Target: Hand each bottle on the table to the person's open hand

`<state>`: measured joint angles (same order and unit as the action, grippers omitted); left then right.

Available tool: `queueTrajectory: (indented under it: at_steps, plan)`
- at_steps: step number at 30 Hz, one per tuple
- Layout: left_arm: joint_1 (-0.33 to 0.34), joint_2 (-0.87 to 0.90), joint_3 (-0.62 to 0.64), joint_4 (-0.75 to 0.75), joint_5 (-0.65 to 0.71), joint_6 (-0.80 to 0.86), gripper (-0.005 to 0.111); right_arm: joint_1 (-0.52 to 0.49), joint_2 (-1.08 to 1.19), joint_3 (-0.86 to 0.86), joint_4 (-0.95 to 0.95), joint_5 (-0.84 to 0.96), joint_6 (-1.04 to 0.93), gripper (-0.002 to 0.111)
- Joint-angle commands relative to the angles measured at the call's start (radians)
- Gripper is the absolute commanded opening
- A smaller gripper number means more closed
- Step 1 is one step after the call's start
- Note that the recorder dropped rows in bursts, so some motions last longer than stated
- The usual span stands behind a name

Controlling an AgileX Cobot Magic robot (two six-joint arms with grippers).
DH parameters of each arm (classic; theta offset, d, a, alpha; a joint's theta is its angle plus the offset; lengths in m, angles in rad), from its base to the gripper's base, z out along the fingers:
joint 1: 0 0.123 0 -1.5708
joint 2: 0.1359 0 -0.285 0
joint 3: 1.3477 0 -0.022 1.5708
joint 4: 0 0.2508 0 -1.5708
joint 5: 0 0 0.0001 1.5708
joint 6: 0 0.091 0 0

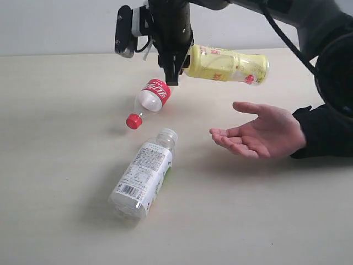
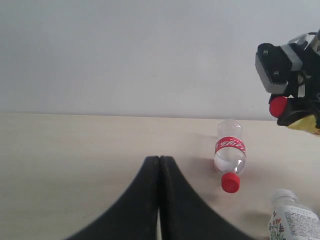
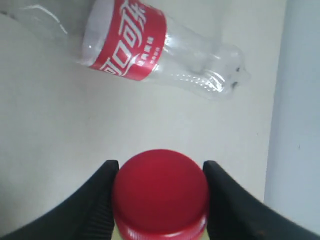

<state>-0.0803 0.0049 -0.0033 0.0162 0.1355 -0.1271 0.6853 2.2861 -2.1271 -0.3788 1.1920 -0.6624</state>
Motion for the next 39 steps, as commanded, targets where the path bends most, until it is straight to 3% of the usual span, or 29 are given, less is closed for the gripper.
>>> queueTrajectory:
  at_steps: [1,6,11,16,27,39]
  plan:
    - [0.0,0.002,0.003,-0.005,-0.007,0.002,0.0,0.001,-0.046,-0.062,-0.019,0.029,0.172,0.0]
    - [0.0,0.002,0.003,-0.005,-0.007,0.002,0.0,0.001,-0.087,-0.084,0.03,0.029,0.442,0.0]
    - [0.0,0.002,0.003,-0.005,-0.007,0.002,0.0,-0.001,-0.119,-0.082,0.123,0.029,0.565,0.0]
    - [0.0,0.002,0.003,-0.005,-0.007,0.002,0.0,-0.005,-0.201,-0.035,0.136,0.029,0.621,0.0]
    - [0.0,0.002,0.003,-0.005,-0.007,0.002,0.0,-0.086,-0.426,0.295,0.216,0.029,0.662,0.0]
    - [0.0,0.002,0.003,-0.005,-0.007,0.002,0.0,-0.186,-0.514,0.507,0.362,0.029,0.695,0.0]
